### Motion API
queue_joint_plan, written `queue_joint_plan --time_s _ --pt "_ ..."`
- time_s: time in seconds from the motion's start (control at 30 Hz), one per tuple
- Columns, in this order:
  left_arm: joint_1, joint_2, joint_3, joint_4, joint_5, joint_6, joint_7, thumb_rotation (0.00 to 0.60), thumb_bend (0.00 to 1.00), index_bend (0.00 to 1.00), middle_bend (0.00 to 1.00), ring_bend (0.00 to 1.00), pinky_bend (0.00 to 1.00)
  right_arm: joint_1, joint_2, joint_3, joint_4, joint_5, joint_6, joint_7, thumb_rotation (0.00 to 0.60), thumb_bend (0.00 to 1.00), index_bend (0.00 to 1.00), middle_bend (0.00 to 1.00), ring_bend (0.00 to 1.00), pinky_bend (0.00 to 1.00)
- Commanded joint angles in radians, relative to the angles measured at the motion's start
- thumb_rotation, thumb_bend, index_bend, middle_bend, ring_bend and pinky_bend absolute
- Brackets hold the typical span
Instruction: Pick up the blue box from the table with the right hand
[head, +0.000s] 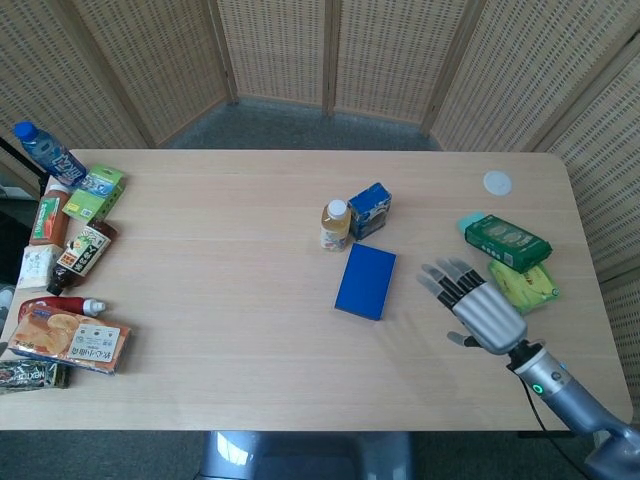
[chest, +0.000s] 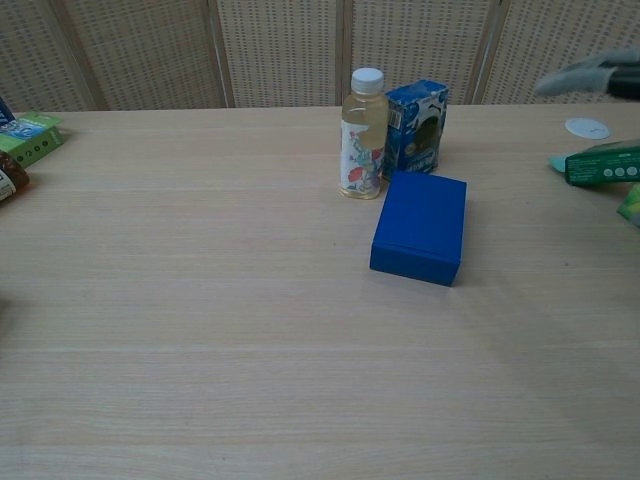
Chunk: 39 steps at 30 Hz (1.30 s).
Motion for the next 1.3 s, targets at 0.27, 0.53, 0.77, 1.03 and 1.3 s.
queue_joint_plan --time_s 0.27,0.53,0.77,1.03,1.3 --pt "-0.005 -0.02 -0.005 0.019 -0.041 -0.019 0.038 0.6 0.0 0.0 0.0 0.0 0.0 0.248 -0.192 -0.026 0.198 -0.055 -0.299 -0.209 0.6 0.19 0.0 0.0 0.0 0.0" --pt "-0.009 -0.027 -0.011 0.028 -0.057 -0.03 0.045 0.6 0.0 0.0 0.0 0.0 0.0 0.305 -0.27 -0.032 0.255 -0.041 -0.325 -0.285 0.6 0.2 0.0 0.0 0.0 0.0" --pt "-0.01 -0.03 -0.01 0.031 -0.056 -0.034 0.048 0.6 0.0 0.0 0.0 0.0 0.0 0.35 -0.329 -0.027 0.279 -0.022 -0.356 -0.376 0.6 0.2 0.0 0.0 0.0 0.0" --pt "-0.01 -0.032 -0.011 0.032 -0.058 -0.036 0.05 0.6 0.0 0.0 0.0 0.0 0.0 0.391 -0.381 -0.021 0.299 0.012 -0.401 -0.475 0.6 0.21 0.0 0.0 0.0 0.0" --pt "-0.012 -0.035 -0.01 0.034 -0.059 -0.042 0.053 0.6 0.0 0.0 0.0 0.0 0.0 0.422 -0.409 -0.029 0.3 0.044 -0.454 -0.561 0.6 0.21 0.0 0.0 0.0 0.0"
